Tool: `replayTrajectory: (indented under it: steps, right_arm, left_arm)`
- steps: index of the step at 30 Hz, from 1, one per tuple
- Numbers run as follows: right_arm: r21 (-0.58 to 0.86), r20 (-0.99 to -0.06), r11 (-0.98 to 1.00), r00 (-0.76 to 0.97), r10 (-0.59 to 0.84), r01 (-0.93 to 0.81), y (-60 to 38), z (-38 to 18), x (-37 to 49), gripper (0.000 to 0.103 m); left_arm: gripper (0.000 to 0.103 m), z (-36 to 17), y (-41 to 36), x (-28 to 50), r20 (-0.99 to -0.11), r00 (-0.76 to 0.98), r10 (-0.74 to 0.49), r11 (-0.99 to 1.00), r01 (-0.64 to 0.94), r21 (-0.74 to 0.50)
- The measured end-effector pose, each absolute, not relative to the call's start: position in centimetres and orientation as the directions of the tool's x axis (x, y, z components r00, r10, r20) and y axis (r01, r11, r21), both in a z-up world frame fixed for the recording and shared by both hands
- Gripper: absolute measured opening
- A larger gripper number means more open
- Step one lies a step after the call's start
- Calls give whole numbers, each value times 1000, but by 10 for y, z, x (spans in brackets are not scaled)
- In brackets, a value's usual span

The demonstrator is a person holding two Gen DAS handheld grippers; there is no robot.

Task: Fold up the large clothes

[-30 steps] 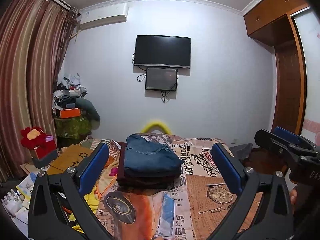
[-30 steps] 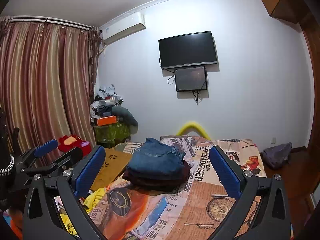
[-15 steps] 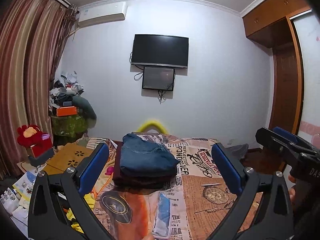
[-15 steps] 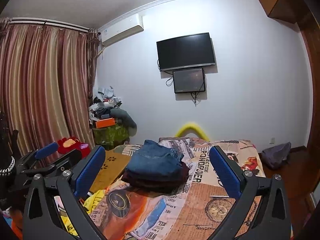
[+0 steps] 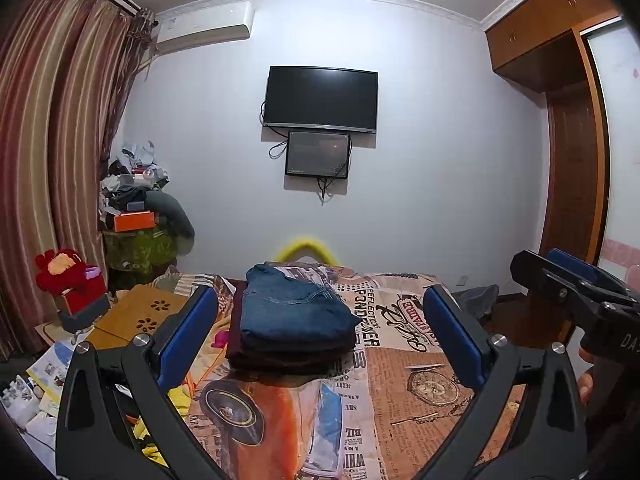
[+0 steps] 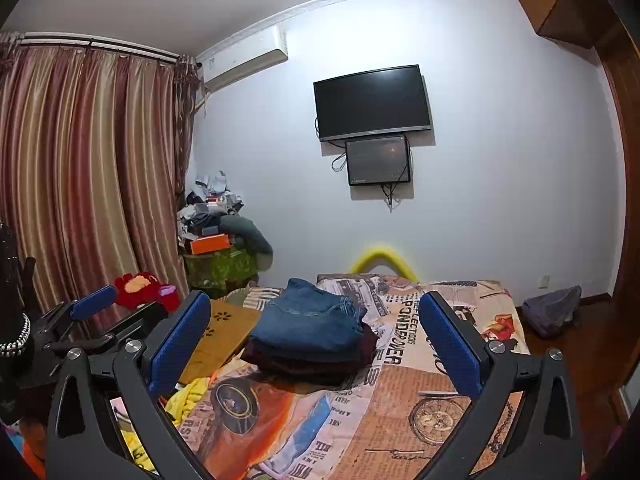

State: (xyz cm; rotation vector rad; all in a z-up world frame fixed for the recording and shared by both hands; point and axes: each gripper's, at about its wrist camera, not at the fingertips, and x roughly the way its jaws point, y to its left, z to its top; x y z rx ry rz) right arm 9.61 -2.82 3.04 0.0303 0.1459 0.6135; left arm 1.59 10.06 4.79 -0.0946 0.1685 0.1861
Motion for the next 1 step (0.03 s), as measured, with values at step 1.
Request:
replayTrajectory:
  steps: [1]
  right_arm:
    - [71,-130,817,807,576,-572,-28,30,97,103]
  left_arm:
    - [103,48,102,16,-176,968,178,978,-194,-79]
